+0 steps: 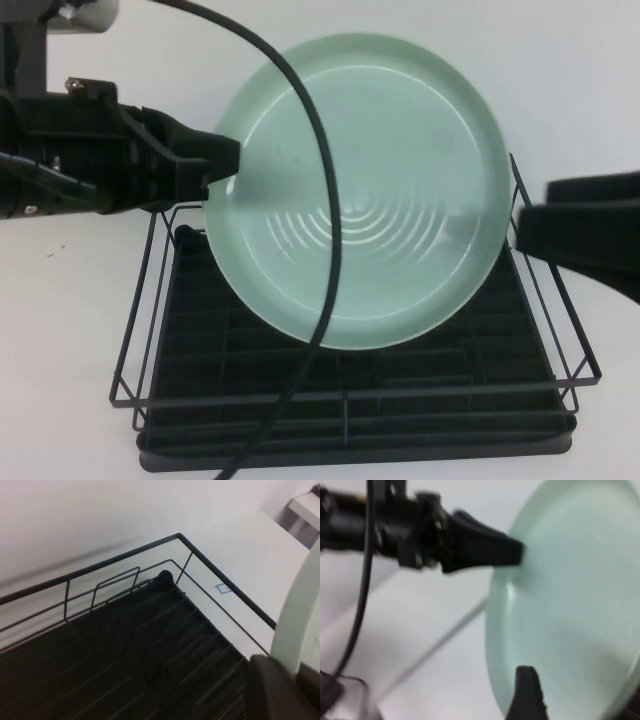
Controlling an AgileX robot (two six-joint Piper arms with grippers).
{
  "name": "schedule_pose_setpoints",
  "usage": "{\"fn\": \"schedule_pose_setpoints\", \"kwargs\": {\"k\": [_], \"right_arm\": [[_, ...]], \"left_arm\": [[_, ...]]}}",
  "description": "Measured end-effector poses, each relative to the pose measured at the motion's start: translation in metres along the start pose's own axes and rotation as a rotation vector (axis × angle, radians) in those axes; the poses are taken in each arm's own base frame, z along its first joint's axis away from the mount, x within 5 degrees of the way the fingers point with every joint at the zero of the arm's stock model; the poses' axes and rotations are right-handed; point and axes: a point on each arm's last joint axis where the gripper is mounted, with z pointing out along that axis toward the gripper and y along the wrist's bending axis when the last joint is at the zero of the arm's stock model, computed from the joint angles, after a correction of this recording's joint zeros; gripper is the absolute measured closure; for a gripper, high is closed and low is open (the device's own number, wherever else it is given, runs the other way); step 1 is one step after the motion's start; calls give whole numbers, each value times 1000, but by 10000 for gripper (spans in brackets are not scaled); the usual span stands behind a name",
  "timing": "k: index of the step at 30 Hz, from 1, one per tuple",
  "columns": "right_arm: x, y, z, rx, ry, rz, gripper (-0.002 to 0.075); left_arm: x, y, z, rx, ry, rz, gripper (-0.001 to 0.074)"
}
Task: Place plate on rack
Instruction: Hand over the plate
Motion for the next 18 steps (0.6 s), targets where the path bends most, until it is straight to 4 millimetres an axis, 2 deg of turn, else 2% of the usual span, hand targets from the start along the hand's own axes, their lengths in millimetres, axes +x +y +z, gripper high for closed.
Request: {"fn": "schedule_pose_setpoints", "kwargs": {"k": [4,8,12,18], "right_arm": [[-3,-10,15,-71,-26,79,237],[-8,-16,24,-95,-28,86,235],[-16,-16,25,-98,-42,45,235],[-39,-13,20,-41,-130,-52,235]], "left_arm": [[0,-1,1,6,-4,-2,727],[0,-1,1,0,-5,9,727],[1,-1,0,1,12,16,725],[3,-5,0,43,33,4,727]]}}
